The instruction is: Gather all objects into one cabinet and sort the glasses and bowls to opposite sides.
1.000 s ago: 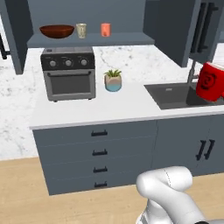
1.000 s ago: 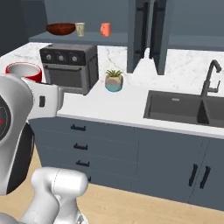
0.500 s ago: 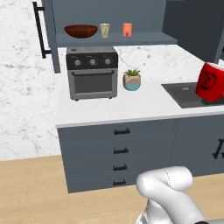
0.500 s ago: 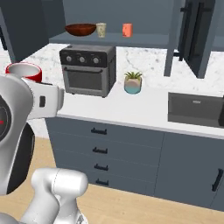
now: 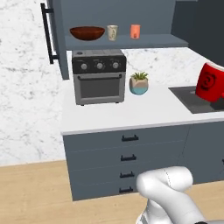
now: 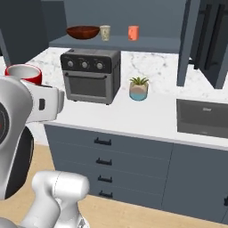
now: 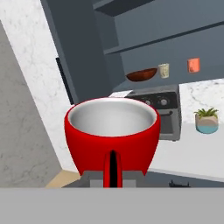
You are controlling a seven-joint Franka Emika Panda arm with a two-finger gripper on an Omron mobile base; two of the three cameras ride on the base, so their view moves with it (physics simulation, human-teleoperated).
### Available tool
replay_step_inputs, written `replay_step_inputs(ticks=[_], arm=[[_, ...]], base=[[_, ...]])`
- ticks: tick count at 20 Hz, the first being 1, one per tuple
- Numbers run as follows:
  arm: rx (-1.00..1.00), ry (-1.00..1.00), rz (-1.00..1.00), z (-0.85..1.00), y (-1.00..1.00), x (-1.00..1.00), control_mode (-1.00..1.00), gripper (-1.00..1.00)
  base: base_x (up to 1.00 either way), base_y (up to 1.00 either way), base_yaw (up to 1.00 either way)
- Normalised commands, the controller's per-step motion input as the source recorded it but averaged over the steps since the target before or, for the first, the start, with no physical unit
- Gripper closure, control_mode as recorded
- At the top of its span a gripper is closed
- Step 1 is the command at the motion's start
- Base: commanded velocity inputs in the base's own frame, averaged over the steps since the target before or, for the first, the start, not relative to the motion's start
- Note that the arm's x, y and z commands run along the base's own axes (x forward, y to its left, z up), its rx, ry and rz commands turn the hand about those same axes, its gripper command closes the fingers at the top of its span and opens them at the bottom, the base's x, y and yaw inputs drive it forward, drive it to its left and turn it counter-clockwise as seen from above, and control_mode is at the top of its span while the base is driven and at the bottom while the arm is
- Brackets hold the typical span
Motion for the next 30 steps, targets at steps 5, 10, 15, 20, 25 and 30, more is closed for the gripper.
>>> replay_step_inputs(ticks=[5, 10, 15, 20, 25, 30], arm=[[0.0, 0.0, 0.0, 0.0, 0.0, 0.0, 1.0, 1.0], [0.0, 0.0, 0.0, 0.0, 0.0, 0.0, 1.0, 1.0], [0.0, 0.0, 0.0, 0.0, 0.0, 0.0, 1.0, 1.0], [0.0, 0.0, 0.0, 0.0, 0.0, 0.0, 1.0, 1.0], [0.0, 0.0, 0.0, 0.0, 0.0, 0.0, 1.0, 1.0], [0.0, 0.0, 0.0, 0.0, 0.0, 0.0, 1.0, 1.0]], base=[[0.64, 0.11, -0.04], [0.21, 0.35, -0.03], [0.31, 0.2, -0.1], [0.55, 0.05, -0.12], [0.52, 0.08, -0.07], [0.31, 0.13, -0.01]])
